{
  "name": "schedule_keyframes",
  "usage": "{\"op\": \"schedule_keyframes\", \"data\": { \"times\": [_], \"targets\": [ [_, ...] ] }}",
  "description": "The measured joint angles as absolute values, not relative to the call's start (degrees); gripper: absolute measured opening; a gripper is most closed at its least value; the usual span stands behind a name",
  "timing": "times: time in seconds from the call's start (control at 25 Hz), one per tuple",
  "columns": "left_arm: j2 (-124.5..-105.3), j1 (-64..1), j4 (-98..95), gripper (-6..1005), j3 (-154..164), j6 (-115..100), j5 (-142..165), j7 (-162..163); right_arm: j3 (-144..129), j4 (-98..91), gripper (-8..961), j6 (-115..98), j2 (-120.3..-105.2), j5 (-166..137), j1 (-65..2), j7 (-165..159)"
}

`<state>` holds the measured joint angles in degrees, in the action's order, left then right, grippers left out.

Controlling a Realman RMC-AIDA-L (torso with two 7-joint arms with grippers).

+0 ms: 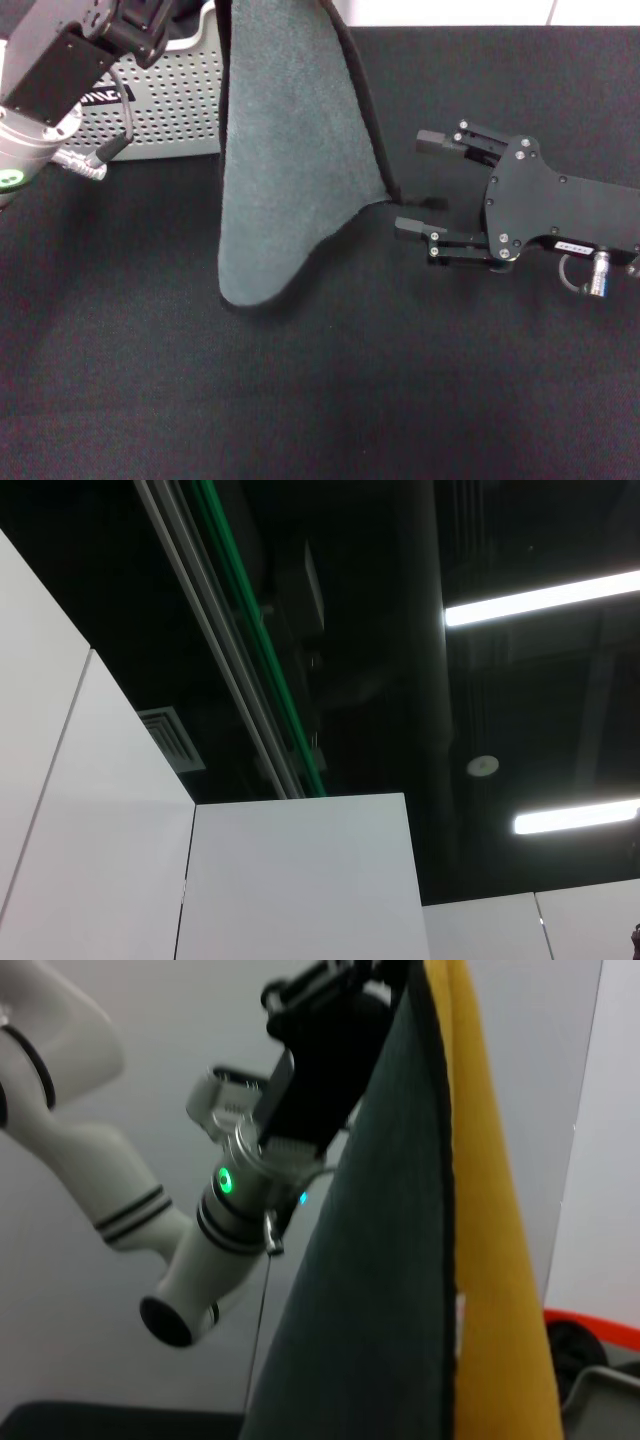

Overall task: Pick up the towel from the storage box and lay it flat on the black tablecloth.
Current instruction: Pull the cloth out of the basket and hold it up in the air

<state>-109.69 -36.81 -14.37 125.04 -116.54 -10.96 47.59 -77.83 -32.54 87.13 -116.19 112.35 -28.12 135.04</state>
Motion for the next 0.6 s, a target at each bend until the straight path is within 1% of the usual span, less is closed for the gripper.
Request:
{"op": "schedule_keyframes", "data": {
  "times": [0.24,0.44,0.6],
  "targets": [
    [-109.76,-36.79,-14.52,10,124.89,-116.53,-11.14,47.56,-78.31,-32.51,792,84.37,-116.19,112.38,-28.6,135.17],
    [-109.92,-36.62,-15.07,10,123.07,-116.54,-10.26,47.48,-80.71,-32.51,559,82.37,-116.19,112.39,-29.38,135.17],
    [-109.94,-36.69,-15.1,10,122.91,-116.54,-10.17,47.47,-81.75,-32.51,440,81.69,-116.19,112.25,-29.59,135.15]
  ]
}}
